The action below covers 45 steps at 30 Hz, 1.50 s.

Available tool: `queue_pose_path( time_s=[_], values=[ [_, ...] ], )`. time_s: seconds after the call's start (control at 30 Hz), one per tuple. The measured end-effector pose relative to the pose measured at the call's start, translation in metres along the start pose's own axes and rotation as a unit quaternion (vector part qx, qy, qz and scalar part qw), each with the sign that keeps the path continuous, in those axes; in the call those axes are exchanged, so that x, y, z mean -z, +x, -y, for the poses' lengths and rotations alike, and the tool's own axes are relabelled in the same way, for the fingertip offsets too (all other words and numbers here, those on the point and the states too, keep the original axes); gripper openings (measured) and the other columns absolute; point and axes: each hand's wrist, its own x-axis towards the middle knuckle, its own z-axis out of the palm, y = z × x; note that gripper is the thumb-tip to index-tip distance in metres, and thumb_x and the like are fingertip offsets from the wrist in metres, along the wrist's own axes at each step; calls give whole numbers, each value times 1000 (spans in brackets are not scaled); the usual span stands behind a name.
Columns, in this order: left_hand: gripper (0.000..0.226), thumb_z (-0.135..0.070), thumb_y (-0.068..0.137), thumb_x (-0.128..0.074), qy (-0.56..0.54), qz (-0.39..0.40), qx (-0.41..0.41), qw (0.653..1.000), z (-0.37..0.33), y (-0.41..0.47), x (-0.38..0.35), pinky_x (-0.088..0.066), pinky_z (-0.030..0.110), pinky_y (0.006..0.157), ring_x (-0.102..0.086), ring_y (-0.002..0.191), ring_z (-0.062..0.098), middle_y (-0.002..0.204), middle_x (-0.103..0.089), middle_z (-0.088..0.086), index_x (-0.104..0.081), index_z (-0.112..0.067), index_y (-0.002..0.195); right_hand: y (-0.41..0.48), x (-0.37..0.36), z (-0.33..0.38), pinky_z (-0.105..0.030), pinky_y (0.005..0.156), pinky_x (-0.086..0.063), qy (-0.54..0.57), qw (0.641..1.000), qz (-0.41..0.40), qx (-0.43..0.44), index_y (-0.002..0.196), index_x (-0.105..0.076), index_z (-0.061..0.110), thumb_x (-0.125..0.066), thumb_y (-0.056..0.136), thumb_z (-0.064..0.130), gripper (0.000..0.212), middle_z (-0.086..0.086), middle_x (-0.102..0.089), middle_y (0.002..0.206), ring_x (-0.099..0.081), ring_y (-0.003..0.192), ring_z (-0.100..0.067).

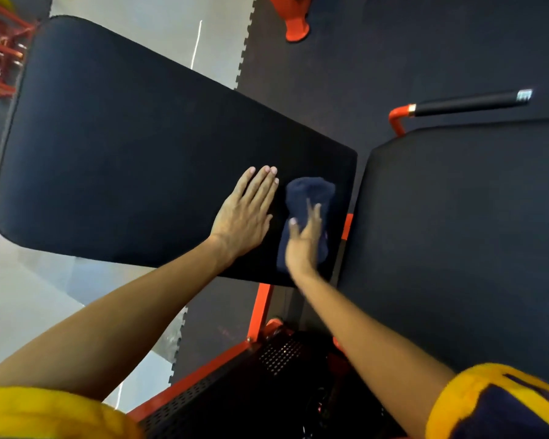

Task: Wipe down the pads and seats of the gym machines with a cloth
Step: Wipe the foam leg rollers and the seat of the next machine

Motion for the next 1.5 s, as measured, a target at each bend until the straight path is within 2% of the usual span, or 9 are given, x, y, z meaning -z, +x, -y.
queue_pose_path(
  time_s=[0.13,0.33,0.57,0.7,0.87,1.0,1.2,1.33,1.5],
  values=[
    [69,-42,106,-7,6,-5,4,1000,-5,3,1,4,53,125,10,154,37,165,11,25,6,3,157,-70,3,-40,-33,126,-14,-15,996,24,87,150,-20,51,-46,108,31,53,11,-13,168,-11,157,-15],
    [69,-40,105,-6,23,-11,-17,1000,-5,4,-1,-2,56,124,10,155,36,166,11,24,6,3,157,-22,19,-85,-46,124,-22,6,962,-49,-269,161,-21,19,-45,108,30,60,-9,-23,168,-27,153,-30],
    [69,-40,105,-8,26,-29,-19,999,-9,8,-7,-3,56,124,6,155,37,166,7,24,3,3,158,-92,0,-53,-34,123,-16,-21,995,-4,-102,160,-24,27,-47,108,26,57,13,-11,166,-11,154,-12],
    [69,-40,105,-6,34,-28,-21,999,-14,8,-7,-5,56,124,5,155,38,166,6,25,4,5,157,-38,16,-67,-37,124,-17,-15,963,-73,-257,161,-20,10,-45,108,25,60,-11,-22,168,-23,154,-29],
    [70,-41,105,-6,39,-28,-24,999,-15,10,-6,-6,56,124,5,155,38,166,6,25,4,4,157,1,29,-77,-47,111,-40,95,900,-87,-417,155,-30,31,-42,103,48,57,-10,-48,151,-50,133,-37],
    [70,-41,105,-6,41,-23,-23,999,-16,12,-6,-6,56,124,5,155,39,166,6,25,3,4,157,-19,28,-73,-49,119,-30,151,903,-70,-397,158,-28,28,-48,106,43,58,-6,-40,157,-40,143,-33],
    [70,-41,105,-7,37,-14,-22,999,-21,12,-3,-3,57,123,8,154,39,165,9,25,4,3,158,1,34,-92,-47,109,-43,178,868,-83,-456,147,-47,18,-46,103,54,57,-12,-56,140,-55,126,-35],
    [70,-42,105,-10,9,-10,-14,1000,-17,13,-4,-4,58,123,7,155,38,166,8,24,2,2,158,-4,28,-80,-54,116,-36,132,908,-83,-389,155,-35,33,-55,95,55,66,-7,-45,155,-47,137,-35],
    [71,-45,103,-12,-24,4,-13,1000,-15,26,-2,1,58,123,8,155,34,167,7,19,1,-3,160,4,19,-54,-60,123,-17,47,976,1,-213,159,-9,50,-45,101,60,69,3,-1,172,-7,157,-28]
  ],
)
